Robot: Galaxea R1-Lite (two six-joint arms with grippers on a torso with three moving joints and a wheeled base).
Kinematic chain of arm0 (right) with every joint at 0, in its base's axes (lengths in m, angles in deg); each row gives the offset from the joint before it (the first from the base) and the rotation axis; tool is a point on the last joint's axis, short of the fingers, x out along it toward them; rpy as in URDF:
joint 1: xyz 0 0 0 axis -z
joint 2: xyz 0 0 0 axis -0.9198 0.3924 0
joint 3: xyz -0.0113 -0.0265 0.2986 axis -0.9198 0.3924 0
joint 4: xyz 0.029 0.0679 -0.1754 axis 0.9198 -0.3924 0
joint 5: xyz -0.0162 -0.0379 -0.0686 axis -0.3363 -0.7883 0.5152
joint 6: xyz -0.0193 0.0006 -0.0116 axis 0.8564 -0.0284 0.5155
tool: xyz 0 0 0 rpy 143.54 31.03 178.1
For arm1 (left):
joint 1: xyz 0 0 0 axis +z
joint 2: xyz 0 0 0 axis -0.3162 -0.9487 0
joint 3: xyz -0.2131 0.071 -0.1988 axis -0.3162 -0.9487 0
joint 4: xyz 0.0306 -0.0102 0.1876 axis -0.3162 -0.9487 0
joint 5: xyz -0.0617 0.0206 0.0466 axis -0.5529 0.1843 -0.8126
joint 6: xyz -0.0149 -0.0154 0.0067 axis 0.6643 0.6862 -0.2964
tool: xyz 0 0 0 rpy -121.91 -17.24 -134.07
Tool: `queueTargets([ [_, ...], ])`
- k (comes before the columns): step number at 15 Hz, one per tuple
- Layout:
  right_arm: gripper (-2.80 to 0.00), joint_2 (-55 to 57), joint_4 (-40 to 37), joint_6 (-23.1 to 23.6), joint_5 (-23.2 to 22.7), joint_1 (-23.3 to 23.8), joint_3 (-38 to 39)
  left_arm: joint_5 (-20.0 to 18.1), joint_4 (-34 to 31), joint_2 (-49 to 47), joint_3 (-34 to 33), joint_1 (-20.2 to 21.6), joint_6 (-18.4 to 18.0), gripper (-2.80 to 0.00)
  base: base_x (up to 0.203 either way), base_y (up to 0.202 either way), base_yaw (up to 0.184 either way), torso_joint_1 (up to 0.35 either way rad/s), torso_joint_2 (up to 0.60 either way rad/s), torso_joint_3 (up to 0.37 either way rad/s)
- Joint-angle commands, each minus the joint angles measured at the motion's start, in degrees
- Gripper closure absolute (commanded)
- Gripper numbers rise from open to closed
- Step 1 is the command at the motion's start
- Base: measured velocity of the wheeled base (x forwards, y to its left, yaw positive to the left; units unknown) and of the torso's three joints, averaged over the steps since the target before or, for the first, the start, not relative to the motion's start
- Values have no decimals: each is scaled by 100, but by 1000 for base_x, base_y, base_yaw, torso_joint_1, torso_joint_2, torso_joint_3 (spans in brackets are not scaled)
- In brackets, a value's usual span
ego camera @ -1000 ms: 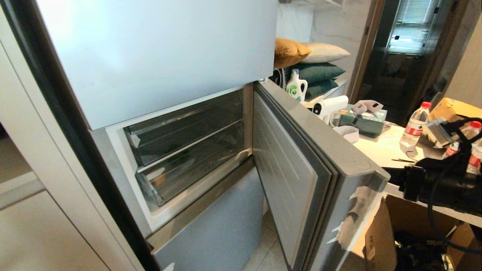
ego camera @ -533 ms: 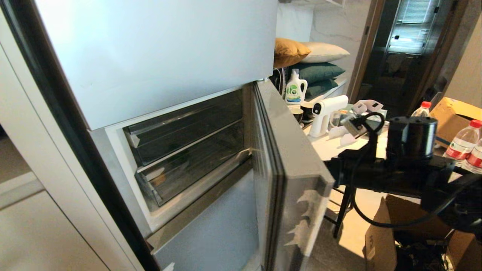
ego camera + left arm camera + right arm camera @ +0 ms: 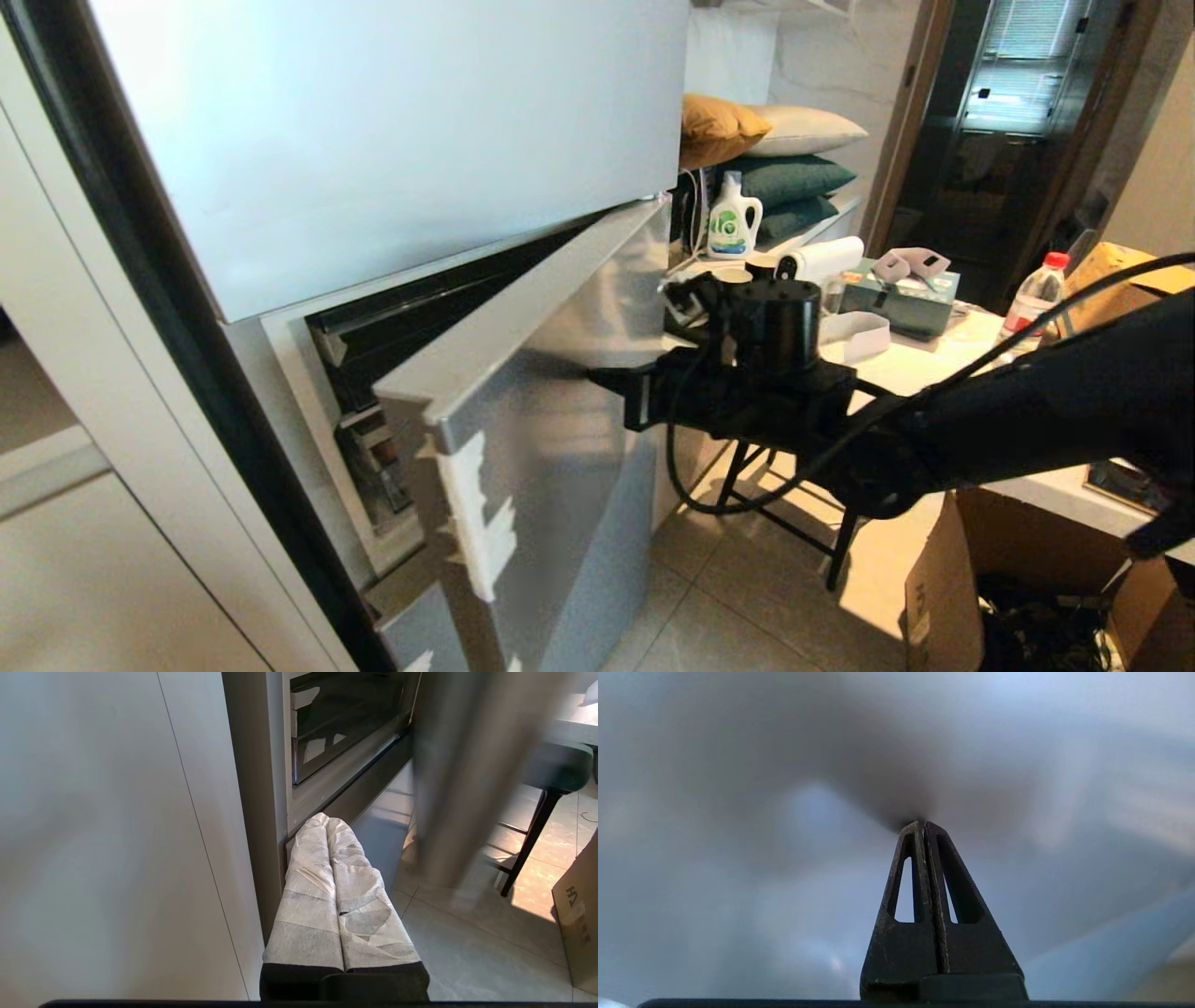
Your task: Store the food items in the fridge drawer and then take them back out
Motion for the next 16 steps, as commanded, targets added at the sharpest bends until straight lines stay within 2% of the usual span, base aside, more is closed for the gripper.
queueTargets([
  [1,0,775,14,152,217,-201,-702,1,0,2,0,2,1,0,0,0,0,0,0,0],
  [5,0,2026,-182,655,781,-388,-2564,-7,0,2,0,2,1,0,0,0,0,0,0,0],
  [7,0,2188,-346,776,1005,-438,-2870,1,0,2,0,2,1,0,0,0,0,0,0,0],
  [9,0,1898,-352,787,1136,-500,-2509,1,0,2,0,2,1,0,0,0,0,0,0,0],
  [12,0,1117,-226,780,1285,-682,-1488,1,0,2,0,2,1,0,0,0,0,0,0,0],
  [16,0,-587,53,781,1677,-1085,496,1,0,2,0,2,1,0,0,0,0,0,0,0],
])
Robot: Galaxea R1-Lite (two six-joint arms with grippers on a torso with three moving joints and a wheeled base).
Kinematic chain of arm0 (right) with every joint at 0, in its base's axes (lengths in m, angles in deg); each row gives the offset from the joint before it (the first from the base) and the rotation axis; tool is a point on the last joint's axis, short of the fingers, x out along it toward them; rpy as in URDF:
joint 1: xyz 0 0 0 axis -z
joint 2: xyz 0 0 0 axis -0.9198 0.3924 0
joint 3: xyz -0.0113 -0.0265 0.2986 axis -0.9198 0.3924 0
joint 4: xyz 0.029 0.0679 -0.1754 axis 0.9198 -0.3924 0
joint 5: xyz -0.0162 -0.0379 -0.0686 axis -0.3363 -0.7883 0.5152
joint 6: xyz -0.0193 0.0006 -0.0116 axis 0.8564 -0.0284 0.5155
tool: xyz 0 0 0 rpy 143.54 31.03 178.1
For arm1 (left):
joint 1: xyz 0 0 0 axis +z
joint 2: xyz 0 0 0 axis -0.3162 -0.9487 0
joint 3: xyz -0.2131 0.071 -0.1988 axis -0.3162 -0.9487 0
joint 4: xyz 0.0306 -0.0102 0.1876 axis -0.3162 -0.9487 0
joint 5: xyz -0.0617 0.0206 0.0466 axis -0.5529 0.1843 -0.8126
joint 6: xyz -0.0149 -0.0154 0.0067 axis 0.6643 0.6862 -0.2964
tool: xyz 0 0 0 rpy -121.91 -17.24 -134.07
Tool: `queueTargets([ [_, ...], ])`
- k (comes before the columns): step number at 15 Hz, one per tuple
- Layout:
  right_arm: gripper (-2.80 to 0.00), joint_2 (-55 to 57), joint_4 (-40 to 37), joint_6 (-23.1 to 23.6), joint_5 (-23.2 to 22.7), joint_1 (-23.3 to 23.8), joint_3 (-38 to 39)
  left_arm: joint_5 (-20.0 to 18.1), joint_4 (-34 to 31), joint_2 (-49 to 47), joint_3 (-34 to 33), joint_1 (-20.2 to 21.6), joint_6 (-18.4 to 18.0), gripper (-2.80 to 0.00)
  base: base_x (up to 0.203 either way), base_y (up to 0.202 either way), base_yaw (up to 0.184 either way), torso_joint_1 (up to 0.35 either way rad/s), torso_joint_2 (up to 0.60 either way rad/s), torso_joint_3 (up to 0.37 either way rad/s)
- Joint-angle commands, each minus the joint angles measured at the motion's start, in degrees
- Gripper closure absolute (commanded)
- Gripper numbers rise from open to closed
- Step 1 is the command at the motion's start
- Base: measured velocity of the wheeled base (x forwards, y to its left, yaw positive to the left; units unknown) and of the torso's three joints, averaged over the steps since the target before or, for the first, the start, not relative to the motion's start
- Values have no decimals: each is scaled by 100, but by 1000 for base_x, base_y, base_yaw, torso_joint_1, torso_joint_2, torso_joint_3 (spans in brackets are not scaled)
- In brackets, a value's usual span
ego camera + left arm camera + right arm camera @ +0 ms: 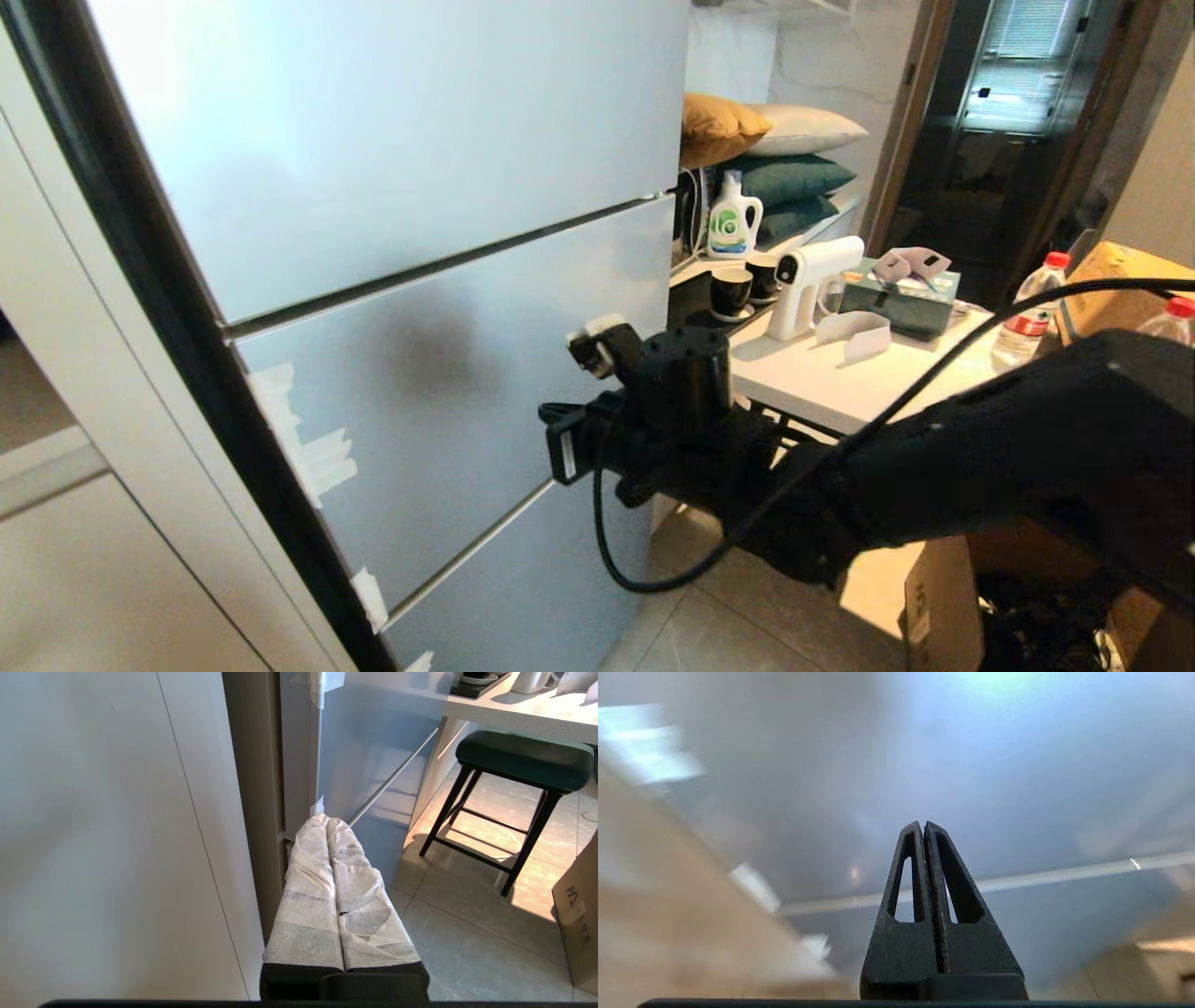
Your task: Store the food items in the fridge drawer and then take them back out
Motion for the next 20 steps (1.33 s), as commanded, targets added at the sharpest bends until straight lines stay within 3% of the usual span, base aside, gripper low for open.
queueTargets([
  [1,0,-1221,60,3,286,-170,887,1,0,2,0,2,1,0,0,0,0,0,0,0],
  [5,0,-3248,144,229,1566,-297,3006,1,0,2,0,2,1,0,0,0,0,0,0,0],
  [7,0,-4337,200,254,1829,84,4090,1,0,2,0,2,1,0,0,0,0,0,0,0],
  [8,0,-4950,189,264,1849,555,4551,1,0,2,0,2,1,0,0,0,0,0,0,0],
  [10,0,-6148,-67,276,1468,1959,5218,1,0,2,0,2,1,0,0,0,0,0,0,0],
  [12,0,-7496,-713,279,656,3333,5725,-7,0,2,0,2,1,0,0,0,0,0,0,0],
  [14,0,-8726,-1481,334,-277,4302,6339,1,0,2,0,2,1,0,0,0,0,0,0,0],
  [16,0,-9699,-2327,442,-921,4797,6831,1,0,2,0,2,1,0,0,0,0,0,0,0],
  [18,0,-10485,-2961,534,-1141,4980,6999,1,0,2,0,2,1,0,0,0,0,0,0,0],
  [19,0,-10623,-3215,596,-1021,5053,7072,1,0,2,0,2,1,0,0,0,0,0,0,0],
  [20,0,-10610,-3428,784,-496,5096,7118,1,0,2,0,2,1,0,0,0,0,0,0,0],
])
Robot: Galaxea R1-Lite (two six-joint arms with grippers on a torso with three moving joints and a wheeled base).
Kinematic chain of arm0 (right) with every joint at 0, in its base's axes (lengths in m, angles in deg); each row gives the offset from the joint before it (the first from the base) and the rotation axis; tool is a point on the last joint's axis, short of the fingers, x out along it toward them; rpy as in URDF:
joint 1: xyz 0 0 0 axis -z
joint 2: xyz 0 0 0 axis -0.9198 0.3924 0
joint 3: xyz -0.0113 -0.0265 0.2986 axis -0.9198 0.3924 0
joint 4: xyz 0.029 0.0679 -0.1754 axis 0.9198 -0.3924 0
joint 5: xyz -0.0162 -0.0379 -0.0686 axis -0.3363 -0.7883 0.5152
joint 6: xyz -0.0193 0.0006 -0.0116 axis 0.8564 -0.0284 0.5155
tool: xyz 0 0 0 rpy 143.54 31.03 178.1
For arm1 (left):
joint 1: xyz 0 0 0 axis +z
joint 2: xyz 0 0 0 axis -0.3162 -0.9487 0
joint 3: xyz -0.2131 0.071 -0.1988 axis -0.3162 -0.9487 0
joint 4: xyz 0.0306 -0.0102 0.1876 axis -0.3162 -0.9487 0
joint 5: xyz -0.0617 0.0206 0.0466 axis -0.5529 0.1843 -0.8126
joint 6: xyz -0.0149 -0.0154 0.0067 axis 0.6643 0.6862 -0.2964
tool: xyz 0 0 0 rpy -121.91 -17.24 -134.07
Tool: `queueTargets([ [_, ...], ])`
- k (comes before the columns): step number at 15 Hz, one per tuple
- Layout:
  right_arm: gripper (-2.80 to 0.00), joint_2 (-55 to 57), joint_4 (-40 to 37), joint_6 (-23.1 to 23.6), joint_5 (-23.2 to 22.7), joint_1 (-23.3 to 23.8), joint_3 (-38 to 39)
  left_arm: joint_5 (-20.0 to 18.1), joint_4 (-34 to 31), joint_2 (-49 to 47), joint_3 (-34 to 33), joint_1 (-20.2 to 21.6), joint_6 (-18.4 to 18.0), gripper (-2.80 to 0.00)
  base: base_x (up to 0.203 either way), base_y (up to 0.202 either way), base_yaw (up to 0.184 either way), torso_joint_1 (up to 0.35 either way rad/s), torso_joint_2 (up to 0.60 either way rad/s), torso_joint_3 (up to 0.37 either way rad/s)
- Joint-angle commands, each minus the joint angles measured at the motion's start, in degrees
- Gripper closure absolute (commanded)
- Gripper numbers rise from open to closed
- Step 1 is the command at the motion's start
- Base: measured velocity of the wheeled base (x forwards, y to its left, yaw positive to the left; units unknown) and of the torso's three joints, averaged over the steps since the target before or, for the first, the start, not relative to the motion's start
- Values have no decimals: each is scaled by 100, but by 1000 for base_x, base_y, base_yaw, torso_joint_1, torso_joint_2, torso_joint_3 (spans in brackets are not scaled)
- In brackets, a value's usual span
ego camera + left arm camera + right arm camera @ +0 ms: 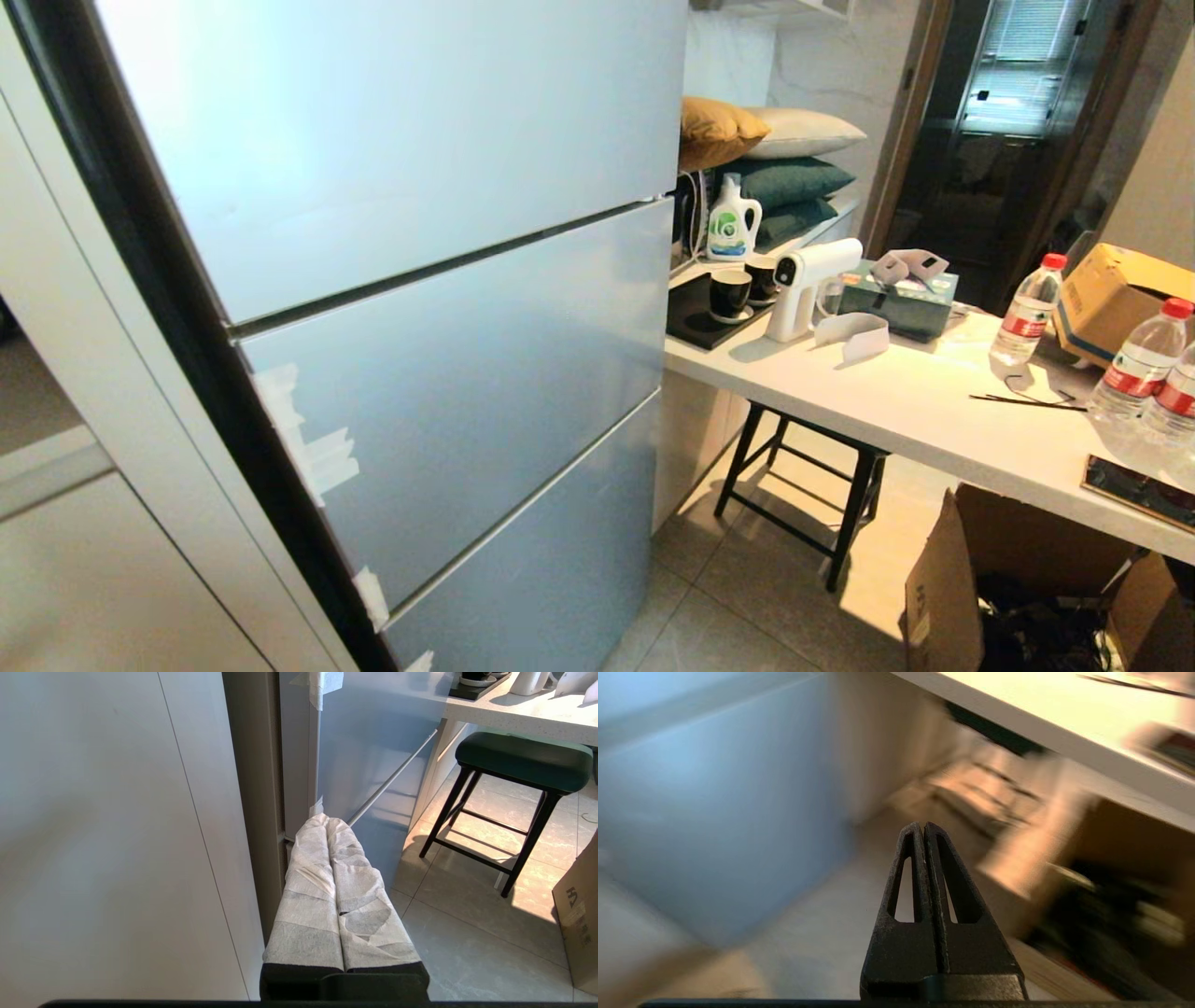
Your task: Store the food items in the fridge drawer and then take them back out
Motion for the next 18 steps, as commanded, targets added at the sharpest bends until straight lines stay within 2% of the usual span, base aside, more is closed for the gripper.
queueTargets([
  [1,0,-388,-215,513,617,73,72,1,0,2,0,2,1,0,0,0,0,0,0,0],
  [2,0,-395,-375,877,740,31,78,1,0,2,0,2,1,0,0,0,0,0,0,0],
  [7,0,-1641,-746,827,354,-398,76,1,0,2,0,2,1,0,0,0,0,0,0,0],
  [8,0,-1921,-783,705,333,-411,78,1,0,2,0,2,1,0,0,0,0,0,0,0],
  [10,0,-2005,-841,9,424,-426,81,-8,0,2,0,2,1,0,0,0,0,0,0,0],
  [11,0,-1996,-839,-185,537,-429,81,-5,0,2,0,2,1,0,0,0,0,0,0,0],
  [18,0,-1995,-836,-333,667,-429,85,1,0,2,0,2,1,0,0,0,0,0,0,0],
])
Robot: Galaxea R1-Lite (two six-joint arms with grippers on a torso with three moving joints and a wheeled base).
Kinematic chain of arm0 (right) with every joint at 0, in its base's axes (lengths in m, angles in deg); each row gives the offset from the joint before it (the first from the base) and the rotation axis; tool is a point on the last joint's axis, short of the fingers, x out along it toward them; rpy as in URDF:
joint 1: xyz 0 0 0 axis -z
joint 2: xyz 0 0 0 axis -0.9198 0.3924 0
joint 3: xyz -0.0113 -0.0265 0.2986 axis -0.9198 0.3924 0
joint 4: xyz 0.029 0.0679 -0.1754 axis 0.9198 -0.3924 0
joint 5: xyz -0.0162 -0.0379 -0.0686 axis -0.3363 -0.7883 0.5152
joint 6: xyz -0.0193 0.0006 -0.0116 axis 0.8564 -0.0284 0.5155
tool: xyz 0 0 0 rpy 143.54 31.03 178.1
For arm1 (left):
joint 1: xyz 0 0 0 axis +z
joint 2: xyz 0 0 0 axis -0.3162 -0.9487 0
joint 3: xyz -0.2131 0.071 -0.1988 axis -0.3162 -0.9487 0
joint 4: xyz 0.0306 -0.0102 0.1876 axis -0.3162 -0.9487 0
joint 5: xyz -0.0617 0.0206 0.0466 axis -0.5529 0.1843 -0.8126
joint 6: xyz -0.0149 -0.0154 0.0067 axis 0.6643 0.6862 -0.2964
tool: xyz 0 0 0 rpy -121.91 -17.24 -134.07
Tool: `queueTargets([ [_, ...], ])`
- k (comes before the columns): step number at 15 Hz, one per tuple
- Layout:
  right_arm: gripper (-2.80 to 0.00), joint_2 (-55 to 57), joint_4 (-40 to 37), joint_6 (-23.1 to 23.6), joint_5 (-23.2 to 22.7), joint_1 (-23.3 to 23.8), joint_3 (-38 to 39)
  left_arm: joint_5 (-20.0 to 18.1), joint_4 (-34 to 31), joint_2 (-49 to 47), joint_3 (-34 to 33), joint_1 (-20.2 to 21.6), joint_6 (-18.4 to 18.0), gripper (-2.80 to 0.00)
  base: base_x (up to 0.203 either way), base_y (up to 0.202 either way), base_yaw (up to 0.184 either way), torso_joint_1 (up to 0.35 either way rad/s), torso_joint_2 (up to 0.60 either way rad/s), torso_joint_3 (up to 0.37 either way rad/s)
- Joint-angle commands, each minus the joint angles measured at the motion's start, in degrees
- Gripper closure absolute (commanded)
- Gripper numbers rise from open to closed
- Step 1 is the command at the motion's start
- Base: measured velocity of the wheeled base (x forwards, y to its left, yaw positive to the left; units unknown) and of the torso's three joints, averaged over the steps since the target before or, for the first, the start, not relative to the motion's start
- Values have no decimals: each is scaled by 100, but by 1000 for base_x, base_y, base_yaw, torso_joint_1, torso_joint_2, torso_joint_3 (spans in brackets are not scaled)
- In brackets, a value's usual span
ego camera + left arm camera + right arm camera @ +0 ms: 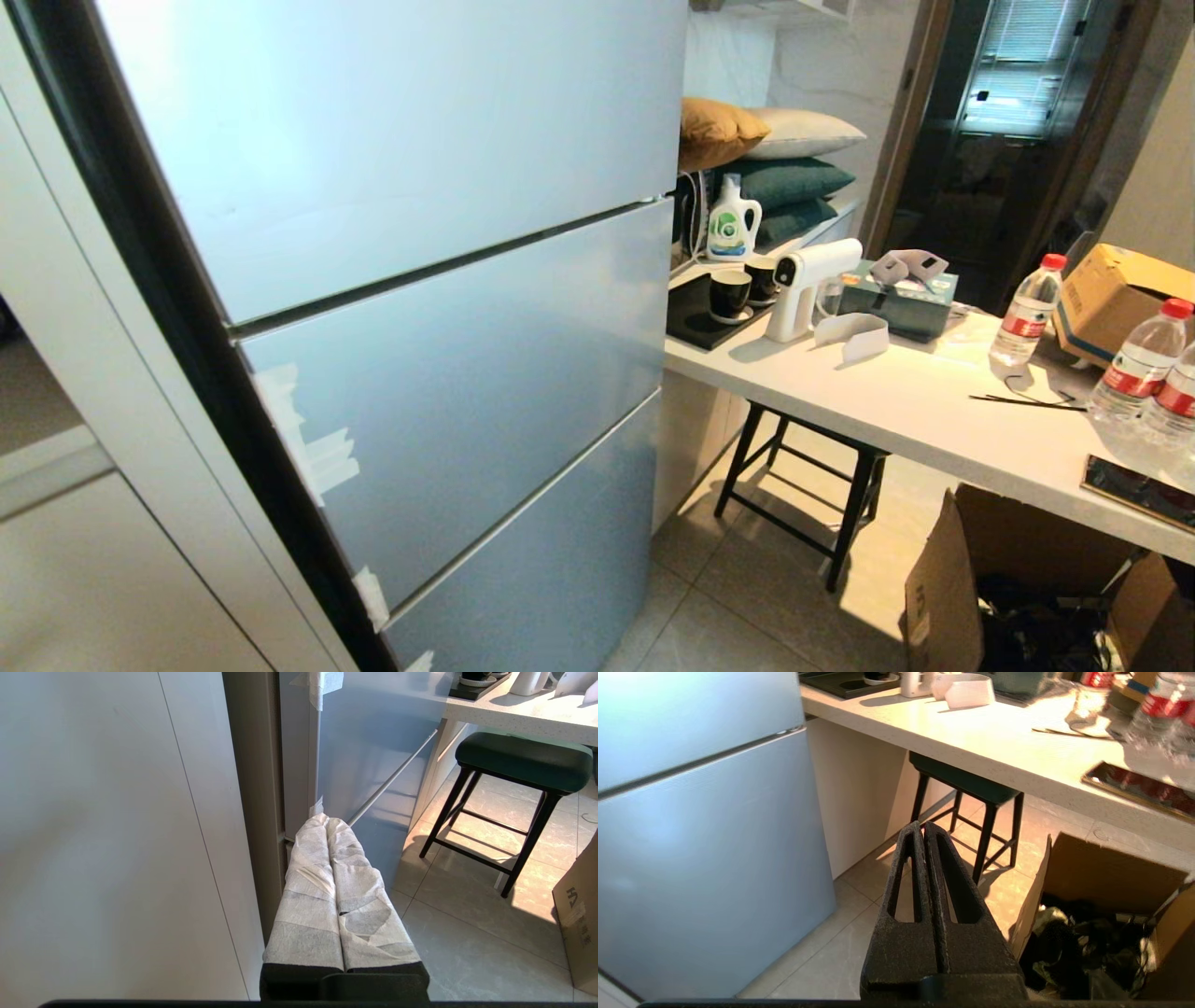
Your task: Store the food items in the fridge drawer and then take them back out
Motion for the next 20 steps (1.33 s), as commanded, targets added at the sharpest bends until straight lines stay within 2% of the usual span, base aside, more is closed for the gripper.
queueTargets([
  [1,0,8,-2,-134,41,-2,4,1,9,2,0,2,1,0,0,0,0,0,0,0],
  [16,0,8,-1,-145,59,-2,-4,1,0,2,0,2,1,0,0,0,0,0,0,0],
  [20,0,8,-1,-152,59,-2,-4,1,0,2,0,2,1,0,3,-6,150,3,4,2],
])
